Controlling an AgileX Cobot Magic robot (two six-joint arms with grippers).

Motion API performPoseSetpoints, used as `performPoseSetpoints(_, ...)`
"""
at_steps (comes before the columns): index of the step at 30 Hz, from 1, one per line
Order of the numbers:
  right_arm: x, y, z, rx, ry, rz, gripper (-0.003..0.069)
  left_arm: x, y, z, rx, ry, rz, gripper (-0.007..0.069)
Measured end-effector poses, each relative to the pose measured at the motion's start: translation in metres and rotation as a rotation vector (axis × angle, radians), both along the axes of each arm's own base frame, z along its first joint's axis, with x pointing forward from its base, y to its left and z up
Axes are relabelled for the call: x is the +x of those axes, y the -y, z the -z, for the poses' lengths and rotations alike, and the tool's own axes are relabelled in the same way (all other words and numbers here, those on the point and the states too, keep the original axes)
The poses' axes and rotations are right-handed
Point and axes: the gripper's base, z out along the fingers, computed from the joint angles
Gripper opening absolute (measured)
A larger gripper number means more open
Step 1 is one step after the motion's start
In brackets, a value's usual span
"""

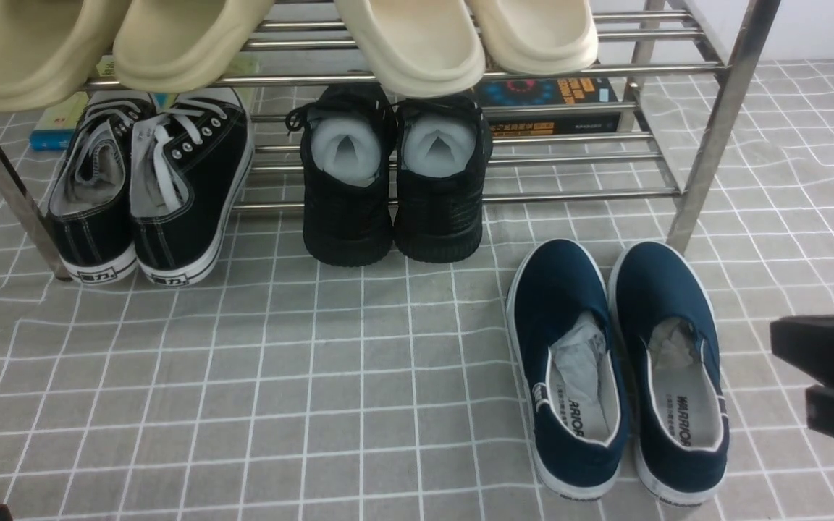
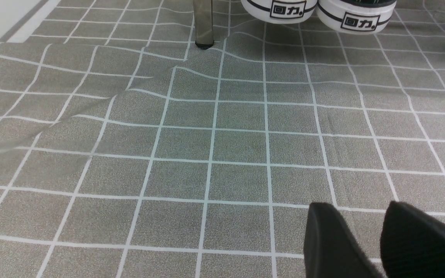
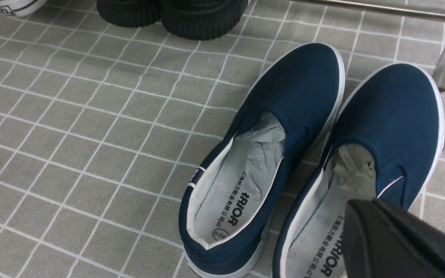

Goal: Take the shoes off the shelf with your hand from the grey coffee tablecloth.

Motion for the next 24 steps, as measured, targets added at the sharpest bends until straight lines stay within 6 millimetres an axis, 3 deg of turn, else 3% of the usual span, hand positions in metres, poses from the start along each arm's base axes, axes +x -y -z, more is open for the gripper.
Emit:
performPoseSetpoints(19, -0.003, 0.001, 0.006, -0.01, -0.034, -0.002, -0.001, 0.0, 0.0, 0.0, 0.0, 0.0, 0.0, 0.024)
performPoseSetpoints(24, -0.026, 0.017, 0.014, 0.004, 0.072, 0.021, -0.0006, 0.0, 0.0, 0.0, 0.0, 0.0, 0.0, 0.024)
